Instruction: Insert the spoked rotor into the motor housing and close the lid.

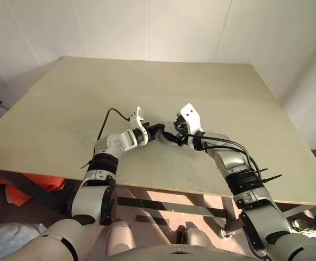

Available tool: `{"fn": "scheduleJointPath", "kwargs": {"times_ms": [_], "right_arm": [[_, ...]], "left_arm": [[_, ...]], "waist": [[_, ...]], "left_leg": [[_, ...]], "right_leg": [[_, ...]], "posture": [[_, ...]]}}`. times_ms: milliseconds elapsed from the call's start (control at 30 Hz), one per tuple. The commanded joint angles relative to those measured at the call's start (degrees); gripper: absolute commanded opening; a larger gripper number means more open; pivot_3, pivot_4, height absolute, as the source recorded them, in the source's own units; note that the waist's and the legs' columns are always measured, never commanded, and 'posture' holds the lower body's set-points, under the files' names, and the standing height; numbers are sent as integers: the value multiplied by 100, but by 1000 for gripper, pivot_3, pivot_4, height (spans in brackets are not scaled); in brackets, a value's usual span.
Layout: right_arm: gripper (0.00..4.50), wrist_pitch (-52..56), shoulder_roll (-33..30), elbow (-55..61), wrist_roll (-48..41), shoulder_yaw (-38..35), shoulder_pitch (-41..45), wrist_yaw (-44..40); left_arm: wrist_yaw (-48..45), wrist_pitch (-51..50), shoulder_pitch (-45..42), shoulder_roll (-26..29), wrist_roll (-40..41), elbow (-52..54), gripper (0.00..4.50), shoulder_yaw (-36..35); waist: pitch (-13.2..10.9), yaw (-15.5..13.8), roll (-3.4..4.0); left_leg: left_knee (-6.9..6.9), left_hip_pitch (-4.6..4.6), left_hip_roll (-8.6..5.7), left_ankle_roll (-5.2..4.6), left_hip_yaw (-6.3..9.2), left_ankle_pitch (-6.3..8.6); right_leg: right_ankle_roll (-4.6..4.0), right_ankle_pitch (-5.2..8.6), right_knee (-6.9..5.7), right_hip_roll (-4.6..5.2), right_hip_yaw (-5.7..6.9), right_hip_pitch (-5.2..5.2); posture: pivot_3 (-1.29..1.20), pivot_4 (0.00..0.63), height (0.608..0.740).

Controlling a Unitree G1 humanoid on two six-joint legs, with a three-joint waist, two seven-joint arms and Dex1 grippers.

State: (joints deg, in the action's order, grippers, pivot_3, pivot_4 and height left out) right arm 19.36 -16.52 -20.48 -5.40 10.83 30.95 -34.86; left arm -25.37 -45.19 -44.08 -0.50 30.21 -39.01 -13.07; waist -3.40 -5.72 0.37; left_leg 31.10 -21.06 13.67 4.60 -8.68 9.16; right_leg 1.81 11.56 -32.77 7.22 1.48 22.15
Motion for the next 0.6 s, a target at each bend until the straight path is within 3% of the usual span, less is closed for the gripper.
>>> {"fn": "scheduleJointPath", "kwargs": {"times_ms": [33, 267, 400, 600], "right_arm": [[3185, 249, -216, -227, 222, -126, -119, 223], [3185, 290, -165, -292, 110, -182, -64, 149], [4469, 252, -205, -57, 91, -92, -145, -39], [4489, 412, -347, 697, -232, -141, -362, -606]], "left_arm": [[91, -24, -63, -1, -74, -105, 22, 15], [77, -57, -86, 15, -54, -120, 22, -7], [67, -54, -95, 34, -61, -136, 0, -10], [55, -33, -146, 40, -66, -190, 0, -12]], "waist": [[3, -3, -4], [7, -5, -7], [8, -11, -8], [14, -24, -11]], "left_leg": [[0, 0, 0, 0, 0, 0], [0, -1, 0, 0, 1, 0], [0, -3, 0, 0, 2, 0], [0, -6, 1, 1, 2, -2]], "right_leg": [[0, 0, 0, 1, 0, -3], [0, 0, 0, 1, 1, -7], [0, 0, 0, 1, 1, -8], [2, -4, -2, 0, -1, -13]], "posture": [[0, 0, 740], [0, 0, 740], [0, 0, 740], [0, 0, 740]]}}
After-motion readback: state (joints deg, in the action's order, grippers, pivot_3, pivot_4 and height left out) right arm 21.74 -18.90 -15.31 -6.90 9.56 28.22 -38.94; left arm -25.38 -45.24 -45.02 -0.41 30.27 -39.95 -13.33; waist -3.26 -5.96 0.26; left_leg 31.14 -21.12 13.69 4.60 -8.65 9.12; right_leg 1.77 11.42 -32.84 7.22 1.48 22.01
